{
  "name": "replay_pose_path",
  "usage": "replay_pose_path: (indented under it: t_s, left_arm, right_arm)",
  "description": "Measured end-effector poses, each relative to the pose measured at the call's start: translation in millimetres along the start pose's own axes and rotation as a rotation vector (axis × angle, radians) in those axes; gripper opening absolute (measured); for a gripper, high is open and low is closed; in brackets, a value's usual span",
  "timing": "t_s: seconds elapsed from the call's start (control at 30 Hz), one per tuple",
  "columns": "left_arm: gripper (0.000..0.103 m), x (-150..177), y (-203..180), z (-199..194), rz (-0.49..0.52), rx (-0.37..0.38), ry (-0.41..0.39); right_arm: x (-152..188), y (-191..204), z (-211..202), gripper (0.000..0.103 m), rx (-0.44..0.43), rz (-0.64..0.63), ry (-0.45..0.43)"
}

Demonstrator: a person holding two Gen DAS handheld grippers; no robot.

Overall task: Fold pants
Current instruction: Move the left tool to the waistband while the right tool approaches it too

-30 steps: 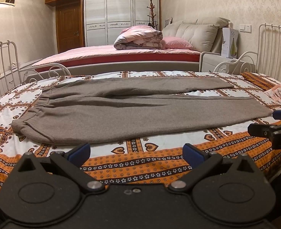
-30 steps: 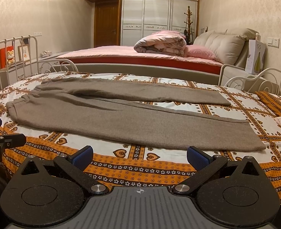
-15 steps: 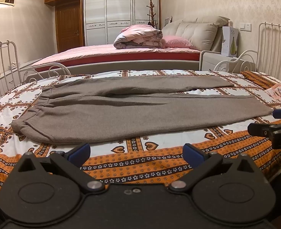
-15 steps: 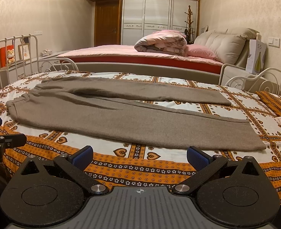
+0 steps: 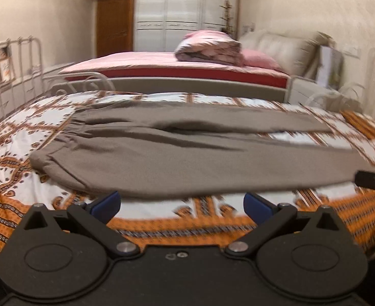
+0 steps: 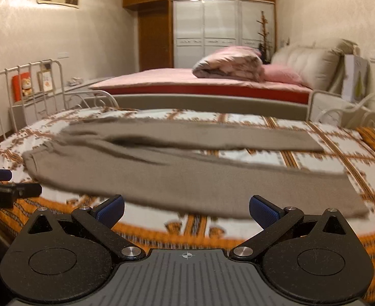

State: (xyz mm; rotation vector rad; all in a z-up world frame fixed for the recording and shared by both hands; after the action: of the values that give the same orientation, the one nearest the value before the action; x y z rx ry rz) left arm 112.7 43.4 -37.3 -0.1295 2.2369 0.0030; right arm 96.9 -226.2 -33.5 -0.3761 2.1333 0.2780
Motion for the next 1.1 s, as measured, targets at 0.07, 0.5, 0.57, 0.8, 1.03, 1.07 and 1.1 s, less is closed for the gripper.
replay_pose_path:
  t_s: [0.07, 0.5, 0.57, 0.8, 1.03, 1.07, 1.1]
  left_arm:
    - [0.097, -11, 11, 8, -0.008, -0.012, 0.003]
    - [0.097, -79, 78, 58, -0.01, -0.122, 0.001]
    - [0.097, -90, 85, 66, -0.006, -0.124, -0.004]
    - [0.097, -121, 111, 106, 0.073, -0.18, 0.015]
    - [0.095, -151, 147, 153, 0.063, -0.205, 0.027]
    - [0.095, -154, 153, 160, 0.056, -0.2, 0.029]
    - [0.095, -156, 158, 166, 0.051, -0.196, 0.031]
  right_arm:
    - [-14, -4, 8, 0.103, 0.003, -0.007, -0.007]
    - [-87, -8, 85, 0.103, 0.001, -0.071, -0.017]
    - [-97, -4, 100, 0.103, -0.005, -0.082, -0.02]
    - [-132, 11, 152, 0.103, -0.052, -0.107, -0.01]
    - [-165, 25, 207, 0.103, -0.074, -0.146, 0.0]
    - [-168, 28, 215, 0.103, -0.079, -0.152, 0.003]
    - [-171, 30, 222, 0.103, -0.086, -0.156, 0.005]
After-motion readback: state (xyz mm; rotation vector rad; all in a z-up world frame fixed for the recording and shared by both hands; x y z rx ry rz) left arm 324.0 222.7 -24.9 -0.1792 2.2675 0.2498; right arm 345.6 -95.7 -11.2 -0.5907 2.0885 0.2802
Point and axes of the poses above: each gripper's, at about its wrist camera, not at the fingertips, and z roughly the way its jaws point, y to its left, x to its underside, the point moved 10 cm from there along z, roughly the way its jaws point, and after that the axes turned 6 degrees about y, right-handed, at the moved point
